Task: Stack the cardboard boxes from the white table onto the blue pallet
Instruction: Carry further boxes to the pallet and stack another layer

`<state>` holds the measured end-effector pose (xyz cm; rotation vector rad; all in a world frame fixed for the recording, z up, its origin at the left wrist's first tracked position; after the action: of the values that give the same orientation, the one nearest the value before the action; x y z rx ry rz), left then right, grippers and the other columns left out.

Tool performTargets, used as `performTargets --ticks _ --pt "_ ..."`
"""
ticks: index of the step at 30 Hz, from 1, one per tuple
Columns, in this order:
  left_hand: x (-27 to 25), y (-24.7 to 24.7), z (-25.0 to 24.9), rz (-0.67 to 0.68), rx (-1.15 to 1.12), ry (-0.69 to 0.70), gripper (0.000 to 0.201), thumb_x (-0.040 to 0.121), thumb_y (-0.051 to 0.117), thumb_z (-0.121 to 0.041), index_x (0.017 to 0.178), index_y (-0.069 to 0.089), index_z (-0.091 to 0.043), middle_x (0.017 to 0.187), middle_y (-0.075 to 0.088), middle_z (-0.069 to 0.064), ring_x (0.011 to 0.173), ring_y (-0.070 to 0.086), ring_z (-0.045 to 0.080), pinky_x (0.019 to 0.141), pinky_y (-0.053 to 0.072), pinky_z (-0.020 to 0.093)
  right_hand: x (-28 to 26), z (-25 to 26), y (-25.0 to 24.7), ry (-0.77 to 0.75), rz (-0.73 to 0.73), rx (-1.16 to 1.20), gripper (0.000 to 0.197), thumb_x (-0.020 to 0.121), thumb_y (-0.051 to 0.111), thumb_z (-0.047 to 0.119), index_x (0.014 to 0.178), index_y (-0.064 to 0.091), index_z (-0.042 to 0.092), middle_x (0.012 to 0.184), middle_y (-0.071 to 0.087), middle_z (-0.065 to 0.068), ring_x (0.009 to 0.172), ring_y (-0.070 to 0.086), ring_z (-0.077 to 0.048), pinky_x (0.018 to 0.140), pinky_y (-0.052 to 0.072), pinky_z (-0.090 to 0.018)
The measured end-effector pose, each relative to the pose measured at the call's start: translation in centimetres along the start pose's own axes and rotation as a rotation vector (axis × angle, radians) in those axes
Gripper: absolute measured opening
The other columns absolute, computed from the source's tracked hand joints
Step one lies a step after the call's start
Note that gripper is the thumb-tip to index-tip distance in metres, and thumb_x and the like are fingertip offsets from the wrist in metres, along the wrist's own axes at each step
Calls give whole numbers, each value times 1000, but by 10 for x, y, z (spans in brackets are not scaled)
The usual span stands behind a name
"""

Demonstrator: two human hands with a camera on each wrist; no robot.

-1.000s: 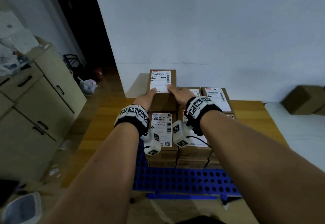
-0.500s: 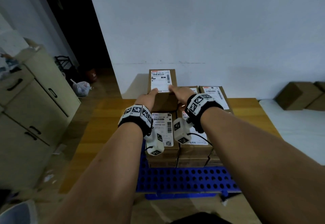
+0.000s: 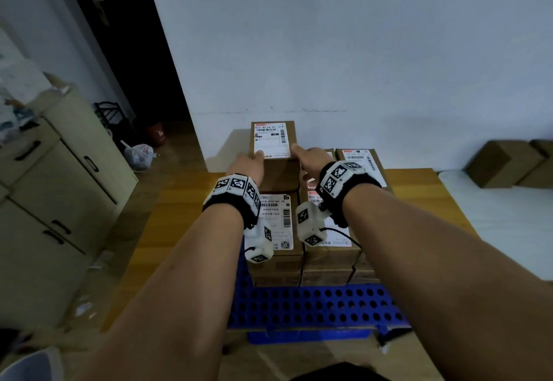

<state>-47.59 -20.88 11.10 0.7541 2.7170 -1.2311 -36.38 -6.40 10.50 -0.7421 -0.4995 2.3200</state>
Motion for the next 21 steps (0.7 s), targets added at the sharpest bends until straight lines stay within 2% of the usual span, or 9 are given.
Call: performTargets --ticks 3,5,8,9,11,14,18,19,21 --pt "-9 -16 -14 -128 99 22 51 101 31 -43 138 37 -8 131 52 17 116 54 35 88 44 40 -3 1 -19 -30 -54 -49 65 97 35 56 127 53 1 121 61 -15 108 61 -31 95 51 -47" --pt "-15 -21 -33 -202 219 99 50 101 32 -40 138 38 -7 133 49 18 119 50 35 95 42 43 -5 2 -36 -61 -93 -71 63 98 35 54 123 55 0 122 61 -17 109 60 -33 96 50 -46" --pt "-21 -16 -71 -266 362 252 50 99 35 -36 141 37 -8 139 45 18 127 44 34 102 37 44 -11 -6 -69 -75 -155 -92 51 99 38 49 87 58 5 101 59 -14 92 57 -30 82 46 -34" --pt "-24 -8 -88 -269 383 314 50 99 35 -35 140 38 -7 139 44 18 128 42 34 105 36 44 -16 -13 -84 -71 -180 -115 50 99 38 48 81 56 6 96 56 -13 87 53 -27 78 41 -32" --pt "-32 8 -117 -258 397 413 48 98 36 -34 138 41 -7 139 45 18 129 41 34 108 34 44 -21 -27 -108 -68 -208 -133 47 99 41 46 82 59 6 92 56 -11 86 54 -27 77 42 -32" --pt "-55 49 -161 -205 434 502 48 98 36 -34 140 39 -9 142 42 15 132 37 33 109 31 43 -34 -58 -155 -63 -265 -121 45 97 49 41 97 67 0 96 62 -13 92 60 -29 82 46 -35" --pt "-88 122 -206 -80 523 596 50 100 33 -36 143 35 -12 147 36 12 133 34 31 107 32 44 -52 -107 -219 -5 -340 -121 37 94 54 38 73 57 8 75 56 -8 72 53 -26 69 40 -30" --pt "-98 145 -219 -54 544 618 49 100 33 -36 142 36 -12 146 36 12 133 34 31 107 32 43 -57 -123 -238 13 -359 -133 33 93 55 38 80 60 8 82 59 -10 78 55 -26 70 41 -30" --pt "-114 181 -238 -34 597 652 48 100 33 -37 141 38 -11 145 37 13 131 36 32 106 32 43 -66 -147 -269 24 -395 -185 38 93 57 40 112 64 8 113 63 -11 102 59 -28 82 44 -31"
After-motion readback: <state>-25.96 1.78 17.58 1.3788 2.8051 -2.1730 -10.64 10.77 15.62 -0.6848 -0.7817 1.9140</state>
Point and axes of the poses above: each hand's wrist, its own x-axis towards the middle knuckle, its own y-axis out of the palm, z = x × y, the point moved 10 cm from there along x, towards the middle knuckle
